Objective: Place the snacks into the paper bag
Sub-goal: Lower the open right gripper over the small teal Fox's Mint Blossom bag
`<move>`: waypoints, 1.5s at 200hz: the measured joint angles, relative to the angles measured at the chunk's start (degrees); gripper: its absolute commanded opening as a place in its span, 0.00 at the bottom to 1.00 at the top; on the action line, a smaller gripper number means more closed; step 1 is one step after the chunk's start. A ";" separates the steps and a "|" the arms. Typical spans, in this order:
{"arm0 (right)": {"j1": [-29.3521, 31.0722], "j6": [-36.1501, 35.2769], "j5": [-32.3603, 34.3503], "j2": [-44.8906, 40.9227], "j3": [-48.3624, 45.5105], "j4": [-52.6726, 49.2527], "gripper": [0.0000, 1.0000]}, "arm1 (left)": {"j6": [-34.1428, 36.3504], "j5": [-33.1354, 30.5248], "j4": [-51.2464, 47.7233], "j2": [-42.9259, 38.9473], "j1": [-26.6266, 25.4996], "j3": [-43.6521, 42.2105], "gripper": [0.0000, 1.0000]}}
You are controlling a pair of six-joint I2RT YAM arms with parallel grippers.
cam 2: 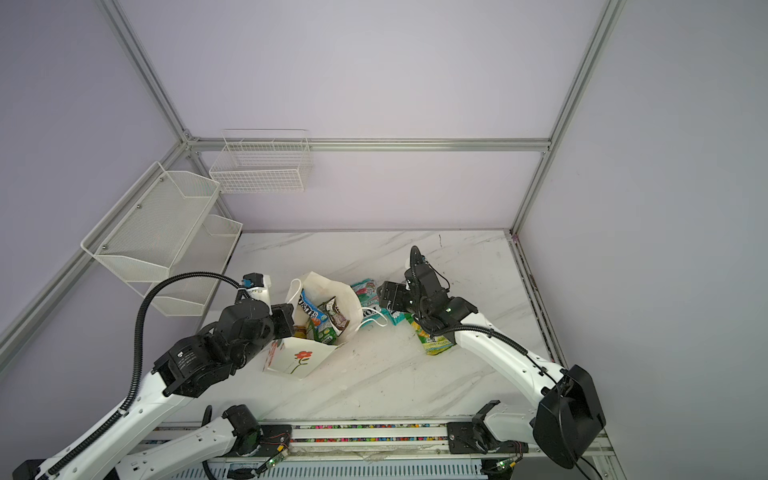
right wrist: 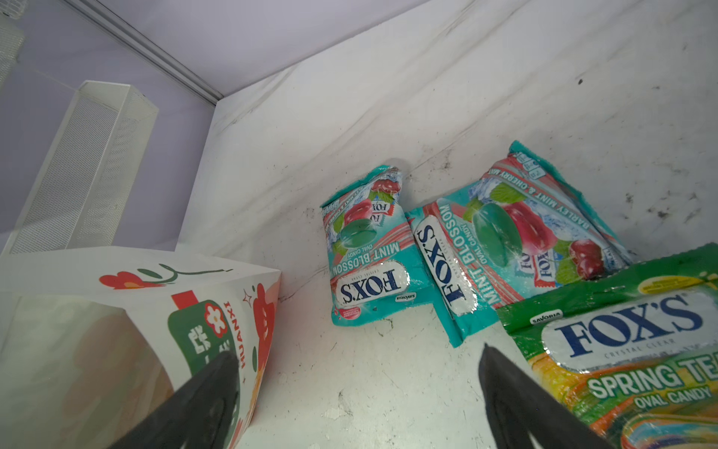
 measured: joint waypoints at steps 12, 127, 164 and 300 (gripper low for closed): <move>-0.42 0.13 -1.40 0.61 -0.90 0.90 0.97 | 0.00 -0.02 -0.02 -0.02 0.02 0.00 0.00; -2.71 2.84 -11.76 8.20 -5.97 10.62 0.92 | 0.00 -0.04 -0.70 -0.68 0.37 0.00 0.00; -3.04 3.91 -13.90 10.36 -7.41 12.83 0.90 | 0.00 -0.07 -1.14 -1.03 0.37 0.00 0.00; -3.10 8.90 -17.55 19.74 -9.60 22.53 0.80 | 0.00 -0.15 -1.60 -1.53 0.39 -0.09 0.00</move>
